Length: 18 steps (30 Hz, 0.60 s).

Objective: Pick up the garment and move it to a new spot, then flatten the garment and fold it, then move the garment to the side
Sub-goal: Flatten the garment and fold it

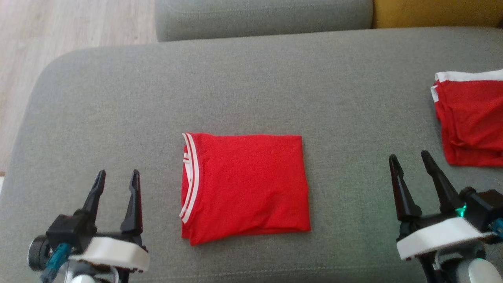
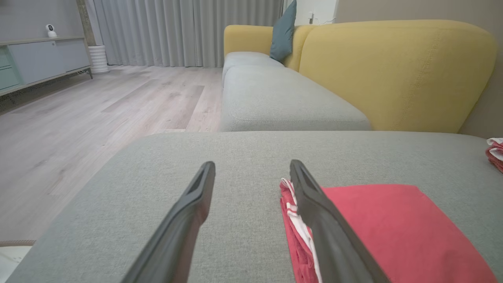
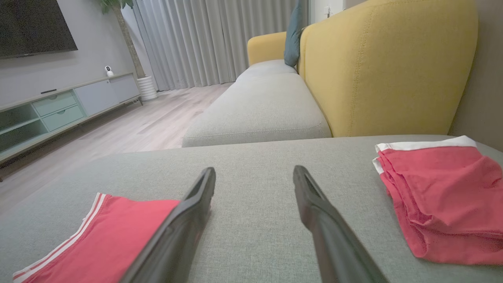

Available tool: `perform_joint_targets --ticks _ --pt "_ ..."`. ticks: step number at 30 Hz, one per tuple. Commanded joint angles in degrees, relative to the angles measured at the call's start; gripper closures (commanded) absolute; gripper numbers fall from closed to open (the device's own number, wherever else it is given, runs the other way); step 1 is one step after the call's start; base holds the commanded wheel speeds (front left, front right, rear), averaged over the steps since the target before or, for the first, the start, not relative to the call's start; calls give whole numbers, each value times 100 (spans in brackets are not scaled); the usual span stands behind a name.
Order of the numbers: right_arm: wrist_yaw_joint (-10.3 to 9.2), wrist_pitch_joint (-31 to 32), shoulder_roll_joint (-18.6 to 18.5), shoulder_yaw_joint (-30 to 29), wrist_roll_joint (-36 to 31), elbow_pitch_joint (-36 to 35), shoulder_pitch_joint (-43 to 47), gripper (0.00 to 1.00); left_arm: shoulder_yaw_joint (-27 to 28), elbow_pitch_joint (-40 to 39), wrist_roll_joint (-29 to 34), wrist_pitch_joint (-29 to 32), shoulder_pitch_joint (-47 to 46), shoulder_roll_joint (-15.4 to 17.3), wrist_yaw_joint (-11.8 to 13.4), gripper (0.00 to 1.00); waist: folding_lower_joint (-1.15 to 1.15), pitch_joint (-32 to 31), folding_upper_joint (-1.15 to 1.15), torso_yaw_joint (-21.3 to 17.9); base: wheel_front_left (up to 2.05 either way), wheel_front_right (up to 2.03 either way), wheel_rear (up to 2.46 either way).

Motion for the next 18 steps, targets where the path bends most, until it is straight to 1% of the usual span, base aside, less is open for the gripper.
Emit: perform_joint_targets --ticks 1,10,18 --pt "22 29 2 59 -46 -252 -34 0 302 -132 69 -69 -139 53 -17 0 0 -96 0 9 0 0 0" --pt "22 161 99 -33 -67 -343 210 0 372 -7 153 -70 71 -60 -123 0 0 -324 0 9 0 0 0" --pt "22 199 130 -14 -90 -340 247 0 421 56 183 -70 102 -114 -120 0 0 -357 0 -25 0 0 0"
